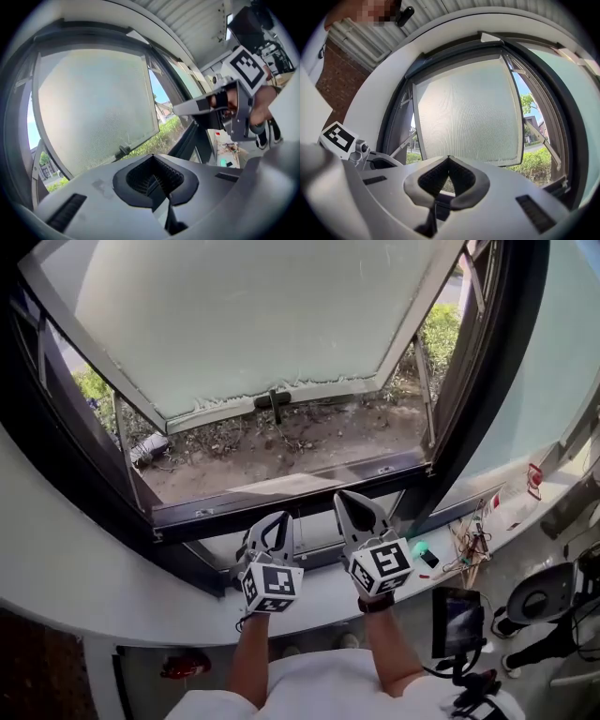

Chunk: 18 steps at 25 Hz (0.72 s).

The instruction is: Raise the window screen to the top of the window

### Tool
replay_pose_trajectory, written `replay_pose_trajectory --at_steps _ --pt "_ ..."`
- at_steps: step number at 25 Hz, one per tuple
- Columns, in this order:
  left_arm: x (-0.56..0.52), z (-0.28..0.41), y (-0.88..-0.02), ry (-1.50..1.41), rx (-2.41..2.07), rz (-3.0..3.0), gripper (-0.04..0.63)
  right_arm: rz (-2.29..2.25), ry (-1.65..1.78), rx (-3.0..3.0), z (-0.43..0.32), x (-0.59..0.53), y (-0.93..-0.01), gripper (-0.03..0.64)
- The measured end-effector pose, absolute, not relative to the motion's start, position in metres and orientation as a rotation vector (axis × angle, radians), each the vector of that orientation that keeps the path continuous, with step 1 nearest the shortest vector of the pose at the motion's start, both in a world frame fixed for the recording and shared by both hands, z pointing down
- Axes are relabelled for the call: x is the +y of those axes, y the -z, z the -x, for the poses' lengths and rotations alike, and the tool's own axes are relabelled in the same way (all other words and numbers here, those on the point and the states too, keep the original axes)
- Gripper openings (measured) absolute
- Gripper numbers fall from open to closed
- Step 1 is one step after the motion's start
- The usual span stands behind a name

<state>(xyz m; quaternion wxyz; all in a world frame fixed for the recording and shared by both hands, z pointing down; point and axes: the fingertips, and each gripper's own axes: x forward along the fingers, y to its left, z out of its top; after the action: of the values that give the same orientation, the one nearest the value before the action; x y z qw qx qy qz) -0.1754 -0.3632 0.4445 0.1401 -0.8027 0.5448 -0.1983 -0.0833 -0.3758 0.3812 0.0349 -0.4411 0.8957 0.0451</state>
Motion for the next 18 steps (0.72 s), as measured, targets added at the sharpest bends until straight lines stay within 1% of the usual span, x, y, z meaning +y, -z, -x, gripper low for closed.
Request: replay_pose_trajectory --at_steps 3,8,14,18 --pt "-0.374 0.177 -0.475 0.719 1.571 2.38 0.0 1.338 -0.097 2.787 0.085 -0.383 -0.395 0.0" --pt "-0.384 0.172 -0.5 0.84 1.527 2.382 0.005 1.292 -0.057 2.831 0.096 -0.387 -0.409 0.0" --pt "-0.398 0.176 -0.53 1.037 1.461 2.307 0.095 1.29 -0.047 2.843 0.096 -0.391 -0.414 0.0" --pt "-0.401 0.174 -0.548 1.13 1.415 2.28 0.11 1.316 -0.053 2.825 0.089 -0.396 -0.412 0.0"
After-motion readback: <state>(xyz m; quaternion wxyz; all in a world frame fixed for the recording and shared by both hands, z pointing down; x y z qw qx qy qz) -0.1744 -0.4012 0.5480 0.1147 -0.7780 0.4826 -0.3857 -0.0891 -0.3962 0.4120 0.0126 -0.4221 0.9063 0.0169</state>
